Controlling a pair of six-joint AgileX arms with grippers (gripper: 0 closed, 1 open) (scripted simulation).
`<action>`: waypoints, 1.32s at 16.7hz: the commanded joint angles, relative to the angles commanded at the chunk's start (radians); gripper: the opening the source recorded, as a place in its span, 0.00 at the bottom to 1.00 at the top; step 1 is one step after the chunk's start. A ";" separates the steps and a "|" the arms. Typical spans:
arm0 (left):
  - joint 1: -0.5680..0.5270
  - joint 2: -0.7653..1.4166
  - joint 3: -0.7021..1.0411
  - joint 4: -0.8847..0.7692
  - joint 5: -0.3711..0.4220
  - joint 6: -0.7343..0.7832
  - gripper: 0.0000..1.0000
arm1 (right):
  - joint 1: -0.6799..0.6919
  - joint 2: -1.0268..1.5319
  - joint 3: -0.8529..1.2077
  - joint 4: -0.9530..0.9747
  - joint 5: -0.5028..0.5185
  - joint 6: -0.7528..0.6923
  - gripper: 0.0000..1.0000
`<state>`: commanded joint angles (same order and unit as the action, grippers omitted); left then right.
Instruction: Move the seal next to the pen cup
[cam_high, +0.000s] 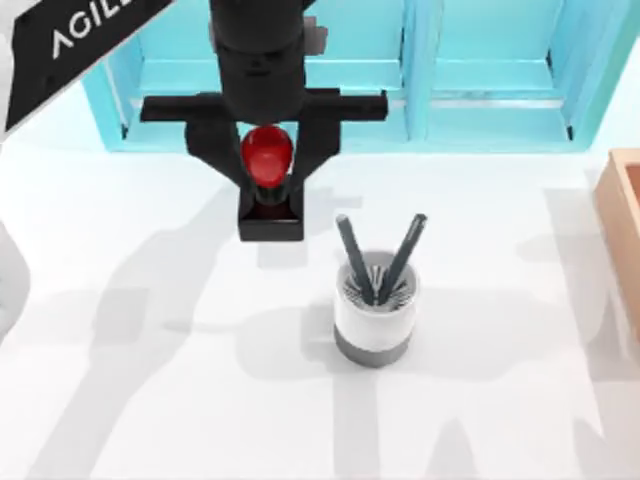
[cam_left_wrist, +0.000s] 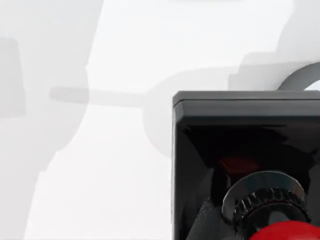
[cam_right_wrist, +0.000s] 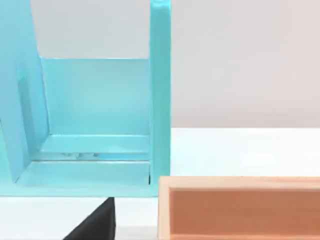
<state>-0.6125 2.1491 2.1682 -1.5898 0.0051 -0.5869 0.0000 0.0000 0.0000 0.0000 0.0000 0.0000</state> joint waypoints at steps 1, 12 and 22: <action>-0.001 -0.002 -0.016 0.010 0.000 0.000 0.00 | 0.000 0.000 0.000 0.000 0.000 0.000 1.00; -0.003 -0.011 -0.052 0.042 -0.002 0.000 0.30 | 0.000 0.000 0.000 0.000 0.000 0.000 1.00; -0.003 -0.011 -0.052 0.042 -0.002 0.000 1.00 | 0.000 0.000 0.000 0.000 0.000 0.000 1.00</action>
<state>-0.6159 2.1381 2.1159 -1.5481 0.0036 -0.5873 0.0000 0.0000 0.0000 0.0000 0.0000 0.0000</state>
